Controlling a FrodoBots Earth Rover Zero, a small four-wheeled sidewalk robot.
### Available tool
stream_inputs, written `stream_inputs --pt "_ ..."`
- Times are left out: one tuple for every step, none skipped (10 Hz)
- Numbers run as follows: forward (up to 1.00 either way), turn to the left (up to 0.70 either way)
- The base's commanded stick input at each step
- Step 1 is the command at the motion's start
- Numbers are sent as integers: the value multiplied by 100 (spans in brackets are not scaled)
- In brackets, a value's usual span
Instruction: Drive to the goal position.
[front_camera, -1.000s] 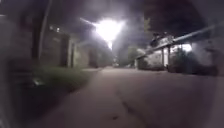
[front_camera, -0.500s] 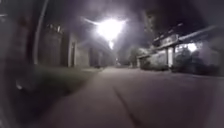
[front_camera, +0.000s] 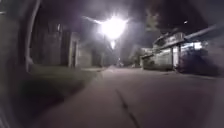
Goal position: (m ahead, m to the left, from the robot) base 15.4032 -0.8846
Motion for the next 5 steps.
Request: stream_inputs --pt "70 0" --pt "70 0" --pt "70 -4" --pt "70 -11" --pt "70 -22"
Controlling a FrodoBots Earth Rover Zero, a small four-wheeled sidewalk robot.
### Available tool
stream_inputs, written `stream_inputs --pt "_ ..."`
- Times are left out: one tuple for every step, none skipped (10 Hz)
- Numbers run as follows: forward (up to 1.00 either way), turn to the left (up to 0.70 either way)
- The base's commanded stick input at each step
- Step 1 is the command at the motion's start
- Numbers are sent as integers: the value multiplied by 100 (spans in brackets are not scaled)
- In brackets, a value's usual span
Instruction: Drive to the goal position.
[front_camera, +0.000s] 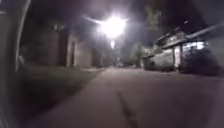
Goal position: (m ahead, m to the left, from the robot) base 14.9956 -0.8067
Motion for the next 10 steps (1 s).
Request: stream_inputs --pt "70 -34" --pt "70 -31" --pt "70 -2" --pt "70 0" --pt "70 0" --pt "70 0" --pt "70 -15" --pt "70 -35" --pt "70 -35" --pt "70 -35"
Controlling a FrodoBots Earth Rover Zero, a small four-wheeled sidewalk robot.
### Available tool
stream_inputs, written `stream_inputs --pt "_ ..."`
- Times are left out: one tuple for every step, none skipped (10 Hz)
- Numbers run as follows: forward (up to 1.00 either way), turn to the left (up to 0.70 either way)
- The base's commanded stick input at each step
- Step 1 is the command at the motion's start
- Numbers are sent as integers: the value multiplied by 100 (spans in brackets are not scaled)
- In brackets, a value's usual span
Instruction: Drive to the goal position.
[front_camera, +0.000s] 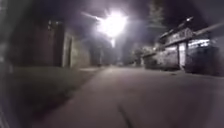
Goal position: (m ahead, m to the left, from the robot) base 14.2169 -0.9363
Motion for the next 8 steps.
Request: stream_inputs --pt "70 -35" --pt "70 0" --pt "70 0" --pt "70 0" --pt "70 0" --pt "70 0" --pt "70 0" --pt "70 0"
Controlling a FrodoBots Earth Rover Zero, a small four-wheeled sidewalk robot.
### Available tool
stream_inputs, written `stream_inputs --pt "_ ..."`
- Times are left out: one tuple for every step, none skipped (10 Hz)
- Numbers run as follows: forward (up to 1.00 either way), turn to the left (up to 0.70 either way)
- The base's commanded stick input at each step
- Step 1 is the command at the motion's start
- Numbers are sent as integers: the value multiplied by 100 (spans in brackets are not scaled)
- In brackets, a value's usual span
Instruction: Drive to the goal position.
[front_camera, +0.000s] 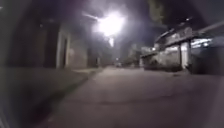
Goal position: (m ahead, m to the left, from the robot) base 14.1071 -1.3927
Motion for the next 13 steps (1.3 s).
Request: stream_inputs --pt "70 0" --pt "70 0" --pt "70 0" --pt "70 0" --pt "70 0" --pt "70 -24" --pt "70 -35" --pt "70 -35" --pt "70 -24" --pt "70 0" --pt "70 0" --pt "70 0" --pt "70 0"
